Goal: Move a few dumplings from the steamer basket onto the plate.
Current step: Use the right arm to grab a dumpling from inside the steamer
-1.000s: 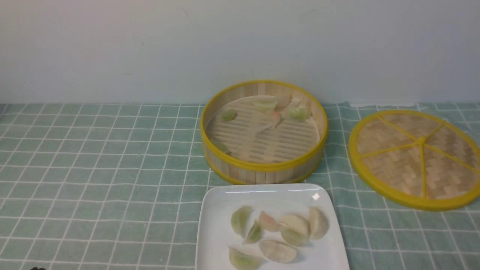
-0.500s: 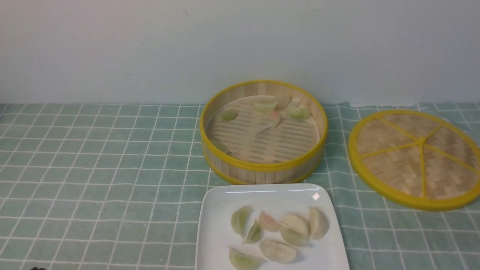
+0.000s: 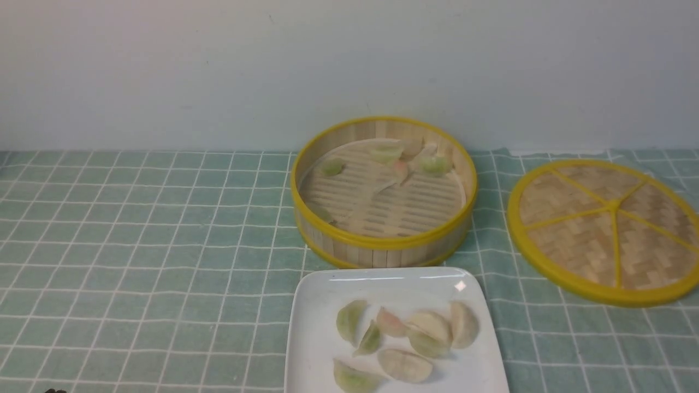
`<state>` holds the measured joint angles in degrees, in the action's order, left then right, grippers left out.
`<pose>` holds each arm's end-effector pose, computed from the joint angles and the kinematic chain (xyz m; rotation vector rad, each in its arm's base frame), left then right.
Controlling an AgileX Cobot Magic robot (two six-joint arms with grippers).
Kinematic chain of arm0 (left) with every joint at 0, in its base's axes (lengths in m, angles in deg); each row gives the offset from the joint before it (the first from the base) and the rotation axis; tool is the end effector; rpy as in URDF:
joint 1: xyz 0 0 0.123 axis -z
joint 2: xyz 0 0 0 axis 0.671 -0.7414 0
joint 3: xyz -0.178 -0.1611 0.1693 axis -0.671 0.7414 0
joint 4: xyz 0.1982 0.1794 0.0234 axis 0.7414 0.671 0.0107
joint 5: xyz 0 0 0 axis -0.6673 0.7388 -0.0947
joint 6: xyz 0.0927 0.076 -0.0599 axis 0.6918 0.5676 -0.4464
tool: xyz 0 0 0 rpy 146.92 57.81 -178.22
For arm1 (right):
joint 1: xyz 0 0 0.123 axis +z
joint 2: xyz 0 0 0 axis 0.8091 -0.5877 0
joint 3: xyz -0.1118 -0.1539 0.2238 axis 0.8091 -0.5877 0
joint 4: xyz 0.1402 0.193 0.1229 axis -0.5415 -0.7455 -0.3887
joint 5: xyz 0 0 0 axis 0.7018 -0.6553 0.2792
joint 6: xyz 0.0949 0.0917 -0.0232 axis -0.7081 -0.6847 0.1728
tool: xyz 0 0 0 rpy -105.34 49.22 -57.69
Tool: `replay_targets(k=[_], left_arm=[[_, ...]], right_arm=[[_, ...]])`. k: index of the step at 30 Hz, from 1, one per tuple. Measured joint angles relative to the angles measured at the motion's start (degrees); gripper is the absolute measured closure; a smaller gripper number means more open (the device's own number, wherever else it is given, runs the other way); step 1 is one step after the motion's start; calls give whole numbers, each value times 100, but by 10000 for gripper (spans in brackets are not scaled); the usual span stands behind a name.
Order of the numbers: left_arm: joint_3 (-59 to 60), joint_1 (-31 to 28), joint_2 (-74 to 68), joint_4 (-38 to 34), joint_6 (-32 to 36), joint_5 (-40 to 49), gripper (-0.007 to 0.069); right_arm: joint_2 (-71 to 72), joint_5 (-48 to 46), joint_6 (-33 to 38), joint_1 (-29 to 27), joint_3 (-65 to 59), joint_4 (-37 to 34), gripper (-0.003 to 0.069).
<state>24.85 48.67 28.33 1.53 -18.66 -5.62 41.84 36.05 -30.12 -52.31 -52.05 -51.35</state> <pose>0.1004 -0.0149 0.1573 0.1689 1.8690 -0.0689 0.0955 0.0005 0.2742 0.4627 1.2672 0.6129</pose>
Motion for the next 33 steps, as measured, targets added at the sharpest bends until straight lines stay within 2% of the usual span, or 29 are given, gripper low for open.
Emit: replay_targets(k=[1, 2, 3, 6, 10, 13, 18, 20, 25, 29, 33], left_arm=[[0, 0, 0, 0, 0, 0, 631], [0, 0, 0, 0, 0, 0, 631], [0, 0, 0, 0, 0, 0, 631], [0, 0, 0, 0, 0, 0, 631], [0, 0, 0, 0, 0, 0, 631], [0, 0, 0, 0, 0, 0, 631], [0, 0, 0, 0, 0, 0, 631], [0, 0, 0, 0, 0, 0, 631], [0, 0, 0, 0, 0, 0, 631], [0, 0, 0, 0, 0, 0, 631], [0, 0, 0, 0, 0, 0, 631]], right_arm=[[-354, -989, 0, 42, 678, 358, 673], [-407, -1103, 7, 52, 756, 397, 673], [-844, -1931, 85, 54, 1315, 637, 673], [-2026, -3648, 608, 54, 2467, 1169, 673], [-3729, -5121, 1534, 61, 3686, 1402, 673], [-4598, -5457, 2104, 61, 4270, 1240, 673], [-6475, -5578, 3452, 76, 5491, 516, 673], [-7090, -5628, 3724, 174, 5964, 383, 673], [-8380, -5733, 3861, 719, 7107, 524, 671], [-9602, -5862, 3792, 1284, 8208, 1020, 669], [-10557, -6189, 3690, 1560, 9277, 1416, 650]])
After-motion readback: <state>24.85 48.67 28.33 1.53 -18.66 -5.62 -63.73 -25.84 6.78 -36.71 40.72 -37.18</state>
